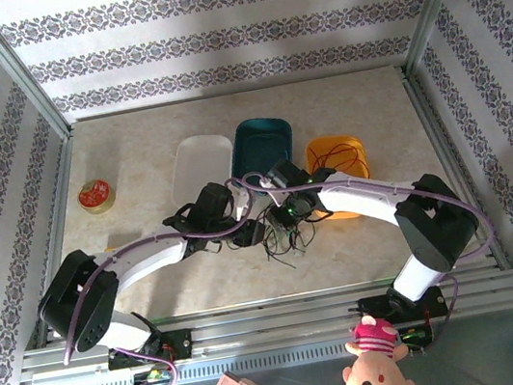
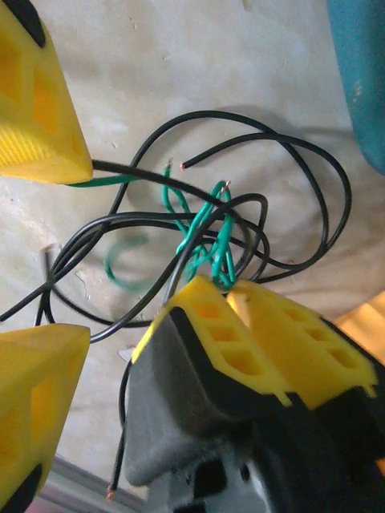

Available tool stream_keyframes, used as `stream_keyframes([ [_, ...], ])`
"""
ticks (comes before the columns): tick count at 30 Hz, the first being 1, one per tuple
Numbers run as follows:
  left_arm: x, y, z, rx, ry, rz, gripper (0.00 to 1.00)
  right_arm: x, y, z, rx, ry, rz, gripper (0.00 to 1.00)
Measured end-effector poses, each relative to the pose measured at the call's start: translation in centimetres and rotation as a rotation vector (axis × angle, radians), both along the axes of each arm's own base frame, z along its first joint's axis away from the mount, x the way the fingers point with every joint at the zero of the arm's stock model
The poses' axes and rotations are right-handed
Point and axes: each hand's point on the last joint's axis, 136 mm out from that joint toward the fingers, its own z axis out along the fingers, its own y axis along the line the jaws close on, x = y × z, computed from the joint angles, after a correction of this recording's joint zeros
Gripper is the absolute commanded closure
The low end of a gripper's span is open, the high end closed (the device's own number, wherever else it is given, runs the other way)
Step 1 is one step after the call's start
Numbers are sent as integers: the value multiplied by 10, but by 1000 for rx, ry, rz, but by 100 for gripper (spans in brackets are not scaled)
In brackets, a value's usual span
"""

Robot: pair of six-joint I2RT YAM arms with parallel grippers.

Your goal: Untangle the cables

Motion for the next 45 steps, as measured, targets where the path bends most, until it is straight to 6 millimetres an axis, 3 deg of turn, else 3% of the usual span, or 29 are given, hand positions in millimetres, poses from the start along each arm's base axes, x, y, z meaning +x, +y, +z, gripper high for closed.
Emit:
stream_keyframes([
  [3, 5, -5, -2, 8, -2, -14, 44, 3, 2, 1, 12, -6, -3, 100],
  [7, 9, -13, 1, -6, -5, -36, 39, 8, 3, 5, 54, 0, -17, 100],
  [18, 6, -15, -7, -4, 24, -54, 38, 14, 8, 16, 130, 1, -42, 76],
  [26, 6, -17, -6, -12, 31, -53, 38, 17, 12, -8, 119, 50, -55, 75],
  [31, 2, -13, -12, -4, 42, -51, 37, 17, 13, -10, 120, 53, -55, 75],
  [36, -2, -10, -17, 3, 61, -42, 33, 16, 12, -13, 122, 55, -60, 66],
  [45, 3, 10, 7, -95, 52, 72, 27, 10, 12, -3, 140, 37, -50, 62],
])
